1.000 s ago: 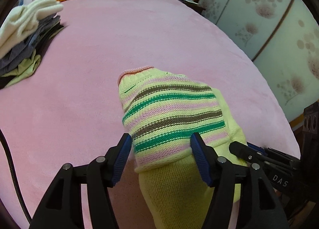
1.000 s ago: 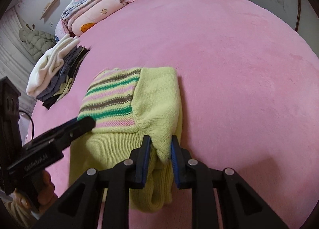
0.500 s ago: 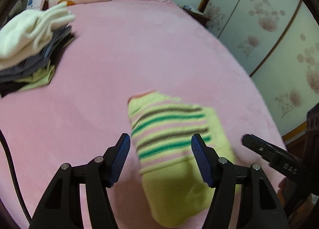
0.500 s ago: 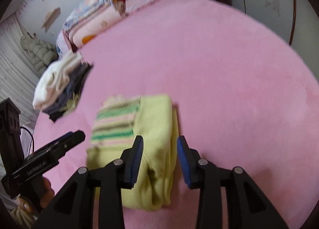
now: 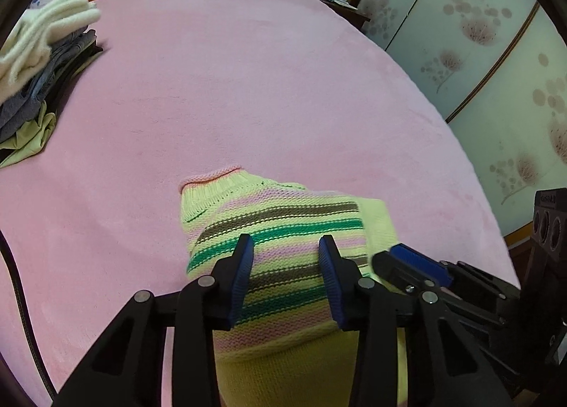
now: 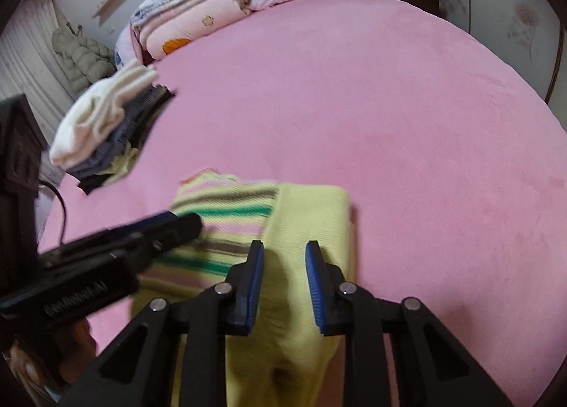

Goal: Fold large clothes

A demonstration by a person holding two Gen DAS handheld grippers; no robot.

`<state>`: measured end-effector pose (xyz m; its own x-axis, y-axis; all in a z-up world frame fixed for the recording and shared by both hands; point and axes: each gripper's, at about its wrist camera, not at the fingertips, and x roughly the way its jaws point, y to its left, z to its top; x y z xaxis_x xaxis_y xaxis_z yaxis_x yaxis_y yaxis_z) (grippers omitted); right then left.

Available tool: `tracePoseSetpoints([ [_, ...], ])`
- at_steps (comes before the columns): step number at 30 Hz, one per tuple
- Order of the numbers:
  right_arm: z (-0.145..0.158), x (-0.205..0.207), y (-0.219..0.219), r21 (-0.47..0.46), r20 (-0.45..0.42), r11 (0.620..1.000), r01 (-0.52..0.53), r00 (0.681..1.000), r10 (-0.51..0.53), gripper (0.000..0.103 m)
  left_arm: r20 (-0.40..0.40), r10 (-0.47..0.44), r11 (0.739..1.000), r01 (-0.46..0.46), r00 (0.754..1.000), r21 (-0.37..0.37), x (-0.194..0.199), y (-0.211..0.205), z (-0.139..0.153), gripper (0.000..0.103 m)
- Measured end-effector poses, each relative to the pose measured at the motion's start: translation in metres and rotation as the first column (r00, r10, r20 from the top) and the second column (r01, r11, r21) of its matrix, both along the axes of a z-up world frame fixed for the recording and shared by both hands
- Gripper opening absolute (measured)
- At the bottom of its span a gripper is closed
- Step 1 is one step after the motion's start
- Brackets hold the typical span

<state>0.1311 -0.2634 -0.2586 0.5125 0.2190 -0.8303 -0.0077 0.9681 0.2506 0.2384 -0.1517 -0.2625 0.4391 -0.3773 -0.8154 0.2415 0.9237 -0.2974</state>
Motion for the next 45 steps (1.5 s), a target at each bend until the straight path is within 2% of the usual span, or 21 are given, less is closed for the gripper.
tracePoseSetpoints([
  [1, -0.003, -0.001, -0.001, -0.010, -0.006, 1.000, 0.004, 1.000, -0.004, 0.018, 0.000, -0.001, 1.000, 0.001, 1.000, 0.006, 0.000, -0.001, -0.002, 0.038],
  [3, -0.007, -0.003, -0.007, -0.015, -0.020, 1.000, 0.009, 1.000, -0.009, 0.014, 0.011, -0.007, 1.000, 0.007, 1.000, 0.017, -0.001, -0.004, -0.006, 0.038],
  [7, -0.007, -0.006, -0.014, -0.005, -0.029, 1.000, 0.020, 0.999, -0.020, 0.014, 0.029, -0.015, 0.998, 0.013, 0.999, 0.054, -0.004, -0.010, -0.004, 0.038],
  [10, -0.002, -0.009, -0.020, -0.001, -0.038, 0.999, 0.043, 0.998, -0.043, 0.015, 0.004, -0.004, 0.999, 0.004, 1.000, 0.036, -0.003, -0.007, 0.002, 0.041],
  [12, 0.003, -0.012, -0.026, 0.026, -0.047, 0.997, 0.069, 0.997, -0.068, 0.015, -0.035, 0.007, 1.000, -0.006, 0.999, 0.019, -0.003, 0.000, 0.008, 0.050],
  [13, 0.006, -0.014, -0.029, 0.035, -0.048, 0.997, 0.075, 0.996, -0.074, 0.018, -0.047, 0.016, 1.000, -0.015, 0.999, 0.018, -0.005, 0.004, 0.012, 0.053],
  [15, 0.015, -0.018, -0.033, 0.050, -0.063, 0.995, 0.091, 0.994, -0.088, 0.018, -0.062, 0.036, 0.999, -0.034, 0.997, 0.035, -0.008, 0.011, 0.021, 0.063],
  [20, 0.046, -0.030, -0.041, 0.098, -0.072, 0.987, 0.128, 0.990, -0.121, 0.020, -0.066, 0.050, 0.992, -0.042, 0.997, 0.120, -0.022, 0.024, 0.054, 0.070],
  [24, 0.078, -0.039, -0.044, 0.096, -0.051, 0.985, 0.140, 0.990, -0.135, 0.033, -0.067, 0.069, 0.983, -0.057, 0.995, 0.173, -0.034, 0.033, 0.079, 0.073],
  [26, 0.095, -0.044, -0.043, 0.100, -0.037, 0.986, 0.137, 0.990, -0.134, 0.036, -0.062, 0.091, 0.978, -0.078, 0.994, 0.192, -0.039, 0.038, 0.093, 0.074],
  [29, 0.116, -0.050, -0.038, 0.084, -0.018, 0.988, 0.126, 0.992, -0.125, 0.038, -0.073, 0.105, 0.979, -0.090, 0.992, 0.185, -0.047, 0.045, 0.107, 0.074],
  [33, 0.138, -0.060, -0.030, 0.078, 0.001, 0.991, 0.106, 0.994, -0.107, 0.055, -0.077, 0.111, 0.981, -0.097, 0.991, 0.169, -0.057, 0.053, 0.120, 0.074],
  [35, 0.143, -0.063, -0.026, 0.081, 0.004, 0.991, 0.105, 0.994, -0.106, 0.057, -0.072, 0.122, 0.981, -0.109, 0.990, 0.162, -0.062, 0.055, 0.123, 0.078],
  [36, 0.144, -0.064, -0.024, 0.081, 0.001, 0.991, 0.104, 0.995, -0.104, 0.057, -0.074, 0.128, 0.981, -0.116, 0.989, 0.156, -0.065, 0.056, 0.122, 0.084],
  [37, 0.143, -0.065, -0.022, 0.084, -0.004, 0.991, 0.101, 0.995, -0.101, 0.057, -0.076, 0.140, 0.980, -0.128, 0.987, 0.153, -0.067, 0.058, 0.121, 0.085],
  [45, 0.108, -0.066, -0.019, 0.119, -0.087, 0.987, 0.104, 0.992, -0.094, 0.057, -0.113, 0.229, 0.973, -0.228, 0.967, 0.018, -0.076, 0.076, 0.089, 0.085],
])
